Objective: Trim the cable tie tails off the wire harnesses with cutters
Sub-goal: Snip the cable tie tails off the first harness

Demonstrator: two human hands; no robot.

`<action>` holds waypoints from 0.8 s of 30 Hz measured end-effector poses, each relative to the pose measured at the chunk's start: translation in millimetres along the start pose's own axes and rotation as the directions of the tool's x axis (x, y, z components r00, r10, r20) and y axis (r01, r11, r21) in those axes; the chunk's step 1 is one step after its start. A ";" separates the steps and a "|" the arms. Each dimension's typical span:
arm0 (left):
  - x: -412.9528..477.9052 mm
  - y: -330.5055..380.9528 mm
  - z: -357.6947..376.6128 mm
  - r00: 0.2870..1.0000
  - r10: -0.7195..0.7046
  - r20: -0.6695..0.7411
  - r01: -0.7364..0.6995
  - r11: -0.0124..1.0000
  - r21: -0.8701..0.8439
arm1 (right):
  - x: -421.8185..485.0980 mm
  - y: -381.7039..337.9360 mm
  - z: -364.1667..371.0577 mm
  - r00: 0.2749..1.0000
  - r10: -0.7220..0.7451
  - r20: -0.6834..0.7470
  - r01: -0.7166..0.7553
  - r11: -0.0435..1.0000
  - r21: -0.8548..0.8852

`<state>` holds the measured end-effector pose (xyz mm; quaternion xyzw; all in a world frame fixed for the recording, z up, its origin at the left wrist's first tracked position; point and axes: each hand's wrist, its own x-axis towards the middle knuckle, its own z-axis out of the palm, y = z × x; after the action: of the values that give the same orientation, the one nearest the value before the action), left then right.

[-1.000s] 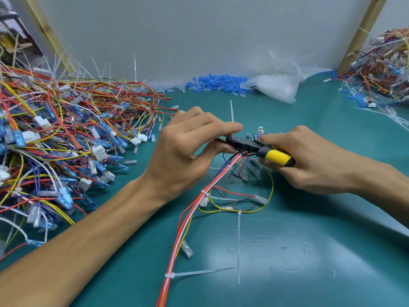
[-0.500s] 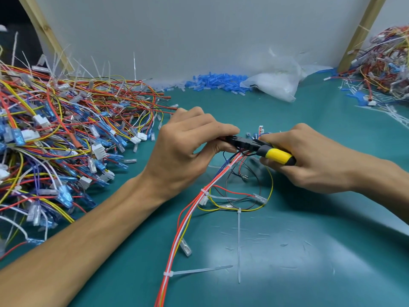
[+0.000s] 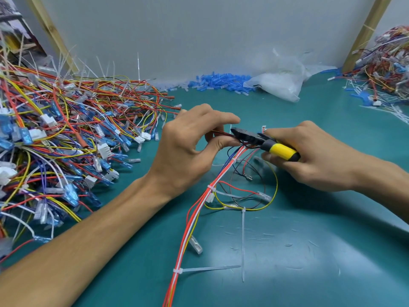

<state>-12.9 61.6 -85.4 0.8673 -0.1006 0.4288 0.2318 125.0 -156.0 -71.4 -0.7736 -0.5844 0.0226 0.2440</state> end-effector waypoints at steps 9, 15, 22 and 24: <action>3.1 -3.1 1.3 0.992 -0.117 -0.041 0.116 0.993 -0.015 | -0.4 2.0 -0.4 0.995 0.023 -0.095 -0.017 0.998 0.068; 3.4 -2.5 1.1 0.987 -0.160 -0.010 0.160 0.987 -0.003 | 1.6 0.7 0.7 0.965 0.101 -0.240 -0.073 0.990 0.122; 4.5 -6.2 -0.8 0.944 -0.307 -0.117 0.318 0.944 0.089 | 4.2 3.4 -4.2 0.894 0.239 -0.378 -0.159 0.960 0.230; 6.1 -10.7 -3.9 0.927 -0.356 -0.122 0.369 0.922 0.116 | 5.2 3.9 -5.7 0.887 0.250 -0.389 -0.178 0.961 0.211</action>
<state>-7.9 73.0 -81.9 0.8625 0.1028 0.4266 0.2520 132.0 -154.1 -66.7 -0.7971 -0.4266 -0.0644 0.4226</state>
